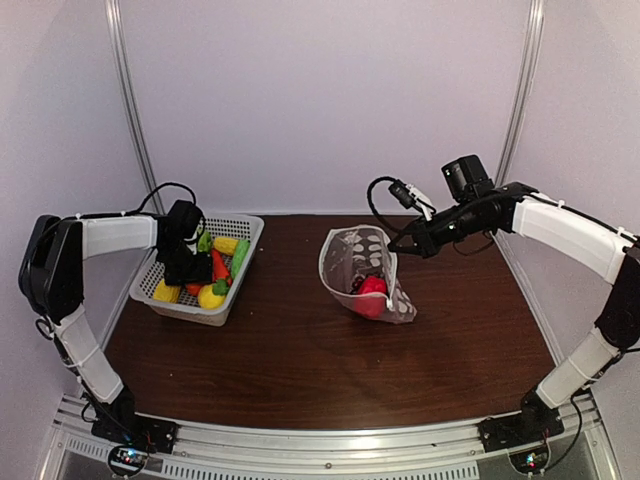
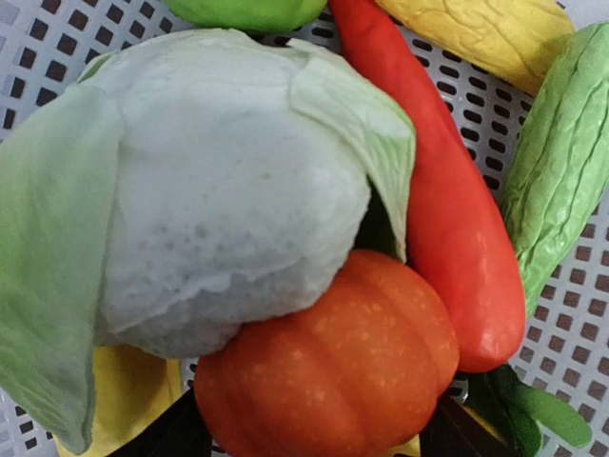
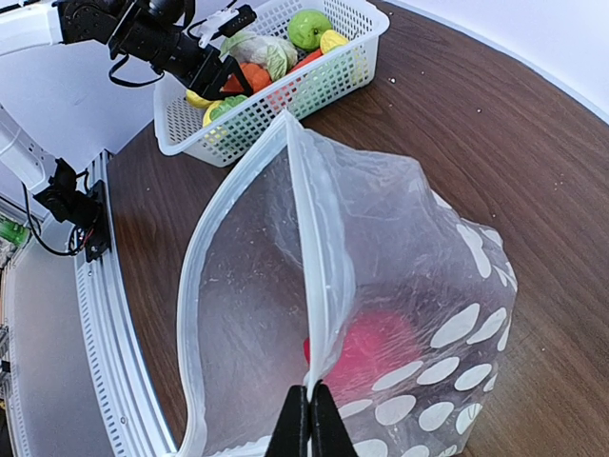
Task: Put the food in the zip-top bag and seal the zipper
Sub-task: Pick up the fake vegetable from the bin, then place the fake vegetable in the zipper food storage bag.
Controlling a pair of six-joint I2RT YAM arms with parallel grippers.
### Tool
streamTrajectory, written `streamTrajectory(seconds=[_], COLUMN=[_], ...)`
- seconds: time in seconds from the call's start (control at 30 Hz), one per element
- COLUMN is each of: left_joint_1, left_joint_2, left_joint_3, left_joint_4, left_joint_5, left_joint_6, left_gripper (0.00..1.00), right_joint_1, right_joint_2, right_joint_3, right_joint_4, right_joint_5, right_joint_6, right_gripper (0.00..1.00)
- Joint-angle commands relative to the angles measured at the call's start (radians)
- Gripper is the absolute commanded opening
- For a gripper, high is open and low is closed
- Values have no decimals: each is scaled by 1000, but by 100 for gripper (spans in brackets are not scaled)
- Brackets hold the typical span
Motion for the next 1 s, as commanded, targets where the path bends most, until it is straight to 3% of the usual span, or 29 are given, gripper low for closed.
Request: streamTrajectory(seconds=[0.0,0.2,0.47,0.7,0.83,0.97], left_joint_1=[31,31,25,-53,-233,-432], left_joint_2=[18,-32,-285,-421,-401,-286], left_joint_3=[-29,-44,-46,1,71,157], left_joint_4=[131,132,41,68,167,266], left_joint_5=[72,71,84,307,412,478], left_joint_6=[21,42,63,55,47,44], left_gripper=[71,46,17,16,20,21], right_joint_1=[-4,-3,-4,-4,-2,2], right_joint_2=[-29,-23,-30,-15,8,44], right_joint_3=[-24,-26,-35,-29,-3,44], right_joint_4=[26,33,38,37,29,5], right_joint_5=[4,-10,-7,-2,-6,-18], right_joint_6=[-9,-7,-7,-2,10,22], right_gripper=[0,0,0,0,0,0])
